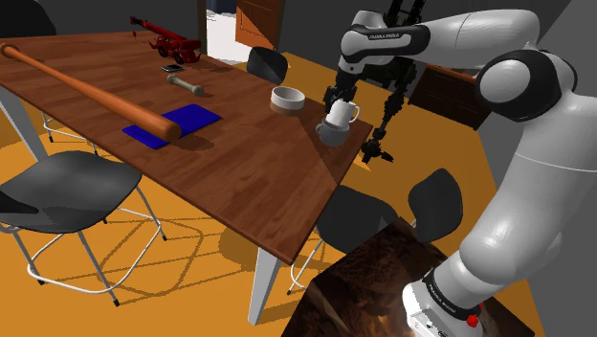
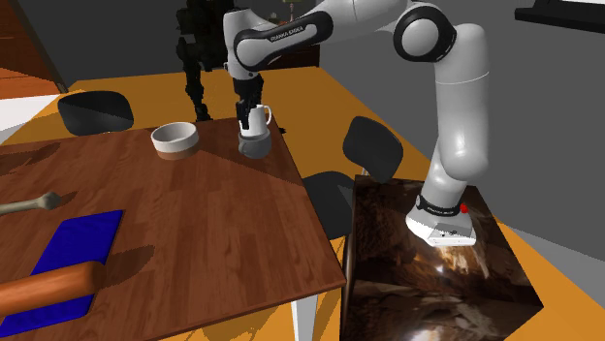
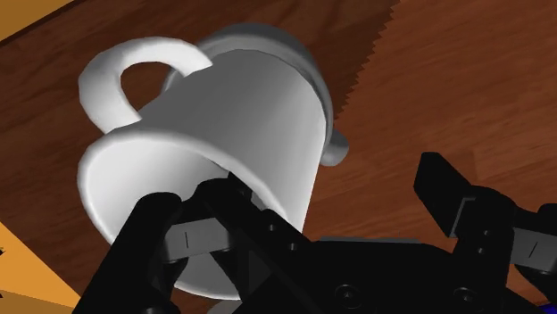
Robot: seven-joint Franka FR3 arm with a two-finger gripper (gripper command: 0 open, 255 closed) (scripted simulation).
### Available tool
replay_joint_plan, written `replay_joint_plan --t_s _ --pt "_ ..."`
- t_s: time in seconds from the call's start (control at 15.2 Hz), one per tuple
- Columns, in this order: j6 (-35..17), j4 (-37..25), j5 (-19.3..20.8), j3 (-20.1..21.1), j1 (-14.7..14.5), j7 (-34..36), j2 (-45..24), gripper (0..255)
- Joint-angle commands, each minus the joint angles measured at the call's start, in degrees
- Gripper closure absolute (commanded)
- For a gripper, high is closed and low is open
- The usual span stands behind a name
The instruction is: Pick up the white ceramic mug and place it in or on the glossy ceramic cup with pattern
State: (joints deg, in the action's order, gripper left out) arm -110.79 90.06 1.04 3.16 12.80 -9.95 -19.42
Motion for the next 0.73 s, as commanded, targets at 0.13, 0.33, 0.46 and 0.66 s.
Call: replay_joint_plan --t_s 0.13,0.33,0.46,0.66 --pt "1.8 -1.4 0.0 0.0 0.0 0.0 0.3 0" --pt "6.9 -6.0 -0.1 0.0 0.0 -0.1 0.9 0" --pt "6.9 -5.9 -0.1 0.0 0.0 -0.1 0.9 0" --pt "6.9 -6.0 -0.1 0.0 0.0 -0.1 0.9 0"
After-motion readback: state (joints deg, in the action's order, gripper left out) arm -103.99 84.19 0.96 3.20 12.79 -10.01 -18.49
